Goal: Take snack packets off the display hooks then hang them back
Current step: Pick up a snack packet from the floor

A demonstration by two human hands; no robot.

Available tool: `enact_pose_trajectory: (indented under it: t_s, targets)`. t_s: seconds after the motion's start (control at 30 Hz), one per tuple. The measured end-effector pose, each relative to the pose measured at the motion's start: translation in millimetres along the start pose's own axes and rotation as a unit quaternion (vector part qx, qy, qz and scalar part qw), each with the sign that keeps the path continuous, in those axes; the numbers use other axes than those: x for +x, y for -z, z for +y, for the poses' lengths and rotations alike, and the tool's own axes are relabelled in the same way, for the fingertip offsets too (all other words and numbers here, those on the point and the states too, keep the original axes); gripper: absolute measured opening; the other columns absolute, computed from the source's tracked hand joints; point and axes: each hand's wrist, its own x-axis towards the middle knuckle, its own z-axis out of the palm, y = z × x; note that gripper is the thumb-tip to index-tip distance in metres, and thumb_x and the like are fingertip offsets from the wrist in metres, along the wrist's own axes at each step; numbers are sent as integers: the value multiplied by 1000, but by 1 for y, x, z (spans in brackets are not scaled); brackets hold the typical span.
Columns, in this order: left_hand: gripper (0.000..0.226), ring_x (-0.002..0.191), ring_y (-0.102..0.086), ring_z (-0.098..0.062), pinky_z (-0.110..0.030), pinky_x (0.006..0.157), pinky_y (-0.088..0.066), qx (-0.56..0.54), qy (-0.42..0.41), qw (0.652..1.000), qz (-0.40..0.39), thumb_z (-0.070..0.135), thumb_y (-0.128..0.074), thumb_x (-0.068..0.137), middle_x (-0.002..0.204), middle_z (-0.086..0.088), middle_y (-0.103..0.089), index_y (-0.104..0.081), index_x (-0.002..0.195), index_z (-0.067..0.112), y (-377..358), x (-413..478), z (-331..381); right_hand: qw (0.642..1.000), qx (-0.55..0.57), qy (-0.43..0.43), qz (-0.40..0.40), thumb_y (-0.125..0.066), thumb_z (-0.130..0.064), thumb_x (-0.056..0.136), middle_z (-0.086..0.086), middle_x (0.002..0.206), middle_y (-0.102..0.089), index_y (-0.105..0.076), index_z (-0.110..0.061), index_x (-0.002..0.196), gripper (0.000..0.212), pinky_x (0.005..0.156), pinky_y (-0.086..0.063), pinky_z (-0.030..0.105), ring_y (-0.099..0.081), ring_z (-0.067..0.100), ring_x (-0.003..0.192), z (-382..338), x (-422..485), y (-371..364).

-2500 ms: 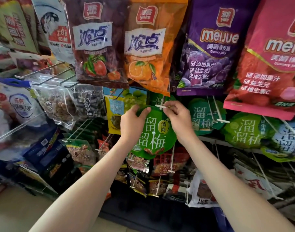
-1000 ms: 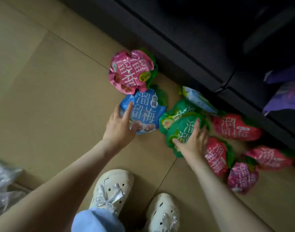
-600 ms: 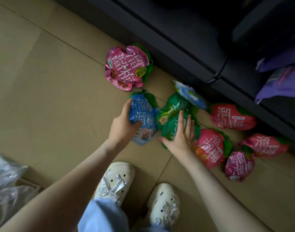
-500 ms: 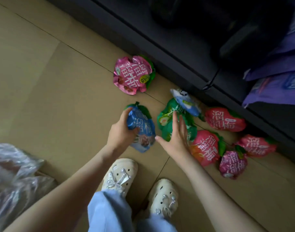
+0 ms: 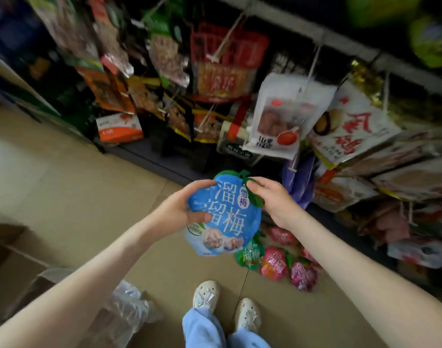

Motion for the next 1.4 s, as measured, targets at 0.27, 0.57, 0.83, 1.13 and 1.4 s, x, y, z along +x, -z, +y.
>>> enact_pose_trajectory:
  t_s: [0.27,0.57,0.83,1.13,1.4]
  targets:
    - [36,110,-60,-8,-39,94,-50,78,-77,989,-102,42,-56,89,124,11,-60,-49,121,53,-10,-53,209,986,-6,100,136,-59,-27,91,-10,105,-55,-58,-12,117,31,89,-44,30,-55,9,100,-155,-158,45]
    - [54,123,-49,-22,-28,94,-43,243,-119,957,-104,36,-41,99,136,4,-44,-16,147,40,-95,-28,311,957,55,155,238,-62,-27,88,-1,116,-58,-54,-12,124,40,90,-43,28,-55,16,109,-196,-250,141]
    - [31,107,-55,-15,-24,96,-39,168,-88,979,-71,29,-48,97,121,-2,-60,-59,122,14,-189,13,352,938,53,183,290,-62,-22,89,12,86,-69,-65,-8,83,16,77,-46,37,-65,29,87,-187,-278,233]
    - [19,99,-61,-17,-34,89,-47,184,-118,971,-99,30,-45,99,107,2,-66,-62,107,28,-328,71,393,918,96,180,340,-59,-22,92,7,77,-62,-58,-12,72,22,70,-41,34,-59,23,77,-147,-291,374]
    - [34,106,-59,-21,-23,75,-41,290,-199,928,-125,23,-51,95,115,-4,-63,-51,129,17,-456,87,432,853,258,170,421,-58,-17,92,5,86,-69,-62,-10,84,12,65,-53,33,-66,20,73,-125,-317,504]
